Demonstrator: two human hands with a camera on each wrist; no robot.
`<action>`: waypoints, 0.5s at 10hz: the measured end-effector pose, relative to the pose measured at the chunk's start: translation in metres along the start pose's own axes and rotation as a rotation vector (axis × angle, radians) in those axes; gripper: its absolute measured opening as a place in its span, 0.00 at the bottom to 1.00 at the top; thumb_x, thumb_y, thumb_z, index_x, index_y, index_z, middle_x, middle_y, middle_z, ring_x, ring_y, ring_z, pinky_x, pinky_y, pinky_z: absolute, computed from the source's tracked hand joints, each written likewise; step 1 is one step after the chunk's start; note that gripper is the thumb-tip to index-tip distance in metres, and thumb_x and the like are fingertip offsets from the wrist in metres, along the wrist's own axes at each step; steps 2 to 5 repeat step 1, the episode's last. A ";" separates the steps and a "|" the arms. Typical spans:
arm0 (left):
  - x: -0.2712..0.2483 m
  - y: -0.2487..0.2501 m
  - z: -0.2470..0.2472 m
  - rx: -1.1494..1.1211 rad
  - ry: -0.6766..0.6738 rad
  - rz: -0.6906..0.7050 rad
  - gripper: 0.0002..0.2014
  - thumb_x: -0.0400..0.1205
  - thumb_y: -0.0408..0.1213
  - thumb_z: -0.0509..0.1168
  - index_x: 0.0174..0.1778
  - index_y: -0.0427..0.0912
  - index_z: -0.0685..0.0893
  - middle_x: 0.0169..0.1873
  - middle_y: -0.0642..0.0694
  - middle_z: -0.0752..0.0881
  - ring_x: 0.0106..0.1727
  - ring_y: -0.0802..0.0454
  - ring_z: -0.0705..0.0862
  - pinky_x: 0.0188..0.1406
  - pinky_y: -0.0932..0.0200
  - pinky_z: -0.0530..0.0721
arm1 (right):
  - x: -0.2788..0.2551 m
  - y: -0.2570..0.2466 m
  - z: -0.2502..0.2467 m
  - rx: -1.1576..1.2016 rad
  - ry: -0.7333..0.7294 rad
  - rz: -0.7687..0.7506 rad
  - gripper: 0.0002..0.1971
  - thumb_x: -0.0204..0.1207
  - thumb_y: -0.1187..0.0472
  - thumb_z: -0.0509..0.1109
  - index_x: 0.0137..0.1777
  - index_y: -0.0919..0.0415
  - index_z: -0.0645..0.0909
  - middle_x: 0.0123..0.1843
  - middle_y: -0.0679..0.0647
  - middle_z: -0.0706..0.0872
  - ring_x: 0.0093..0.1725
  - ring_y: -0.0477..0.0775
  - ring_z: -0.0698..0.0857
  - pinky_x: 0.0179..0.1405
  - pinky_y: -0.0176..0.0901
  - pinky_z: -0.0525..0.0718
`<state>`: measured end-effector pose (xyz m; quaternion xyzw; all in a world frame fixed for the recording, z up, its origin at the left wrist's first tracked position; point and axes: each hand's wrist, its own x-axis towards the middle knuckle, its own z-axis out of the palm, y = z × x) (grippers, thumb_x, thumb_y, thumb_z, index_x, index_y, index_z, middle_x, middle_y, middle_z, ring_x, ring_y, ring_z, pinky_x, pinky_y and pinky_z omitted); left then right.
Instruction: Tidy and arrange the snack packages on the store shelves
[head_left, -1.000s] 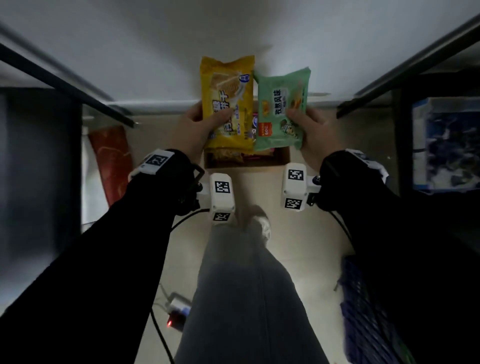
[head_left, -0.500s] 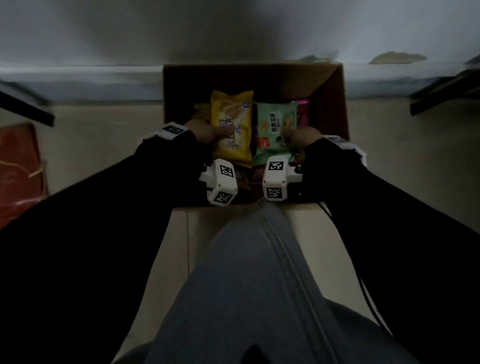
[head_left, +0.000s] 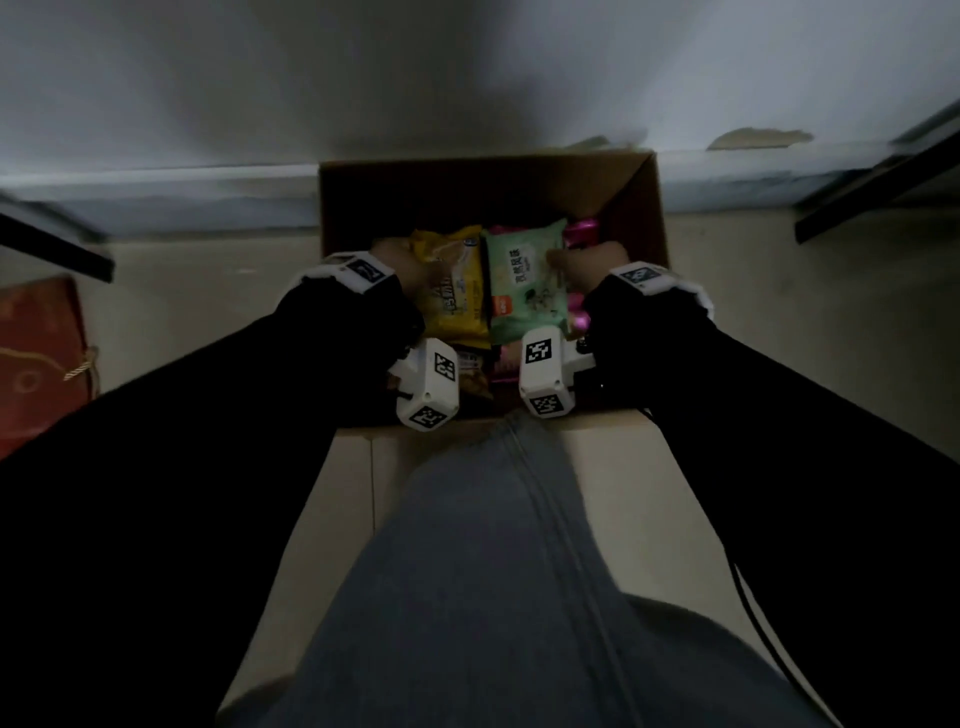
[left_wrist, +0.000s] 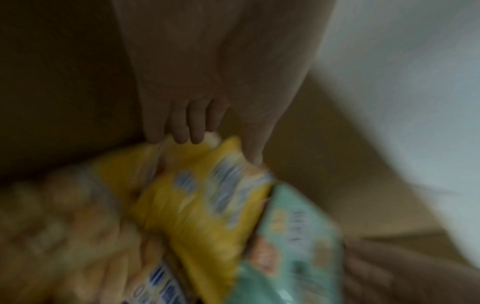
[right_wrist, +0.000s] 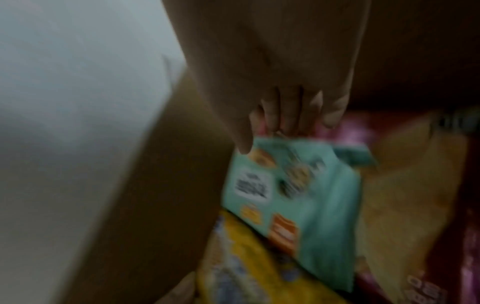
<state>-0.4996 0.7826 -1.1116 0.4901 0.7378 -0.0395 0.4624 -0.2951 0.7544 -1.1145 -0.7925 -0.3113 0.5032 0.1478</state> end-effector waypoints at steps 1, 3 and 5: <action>-0.049 0.025 -0.037 -0.057 0.044 0.044 0.25 0.83 0.47 0.66 0.67 0.30 0.79 0.64 0.34 0.83 0.65 0.37 0.82 0.51 0.55 0.77 | -0.034 -0.025 -0.028 0.025 0.053 -0.078 0.19 0.77 0.55 0.70 0.66 0.62 0.81 0.64 0.59 0.85 0.49 0.52 0.81 0.41 0.39 0.81; -0.049 0.025 -0.037 -0.057 0.044 0.044 0.25 0.83 0.47 0.66 0.67 0.30 0.79 0.64 0.34 0.83 0.65 0.37 0.82 0.51 0.55 0.77 | -0.034 -0.025 -0.028 0.025 0.053 -0.078 0.19 0.77 0.55 0.70 0.66 0.62 0.81 0.64 0.59 0.85 0.49 0.52 0.81 0.41 0.39 0.81; -0.049 0.025 -0.037 -0.057 0.044 0.044 0.25 0.83 0.47 0.66 0.67 0.30 0.79 0.64 0.34 0.83 0.65 0.37 0.82 0.51 0.55 0.77 | -0.034 -0.025 -0.028 0.025 0.053 -0.078 0.19 0.77 0.55 0.70 0.66 0.62 0.81 0.64 0.59 0.85 0.49 0.52 0.81 0.41 0.39 0.81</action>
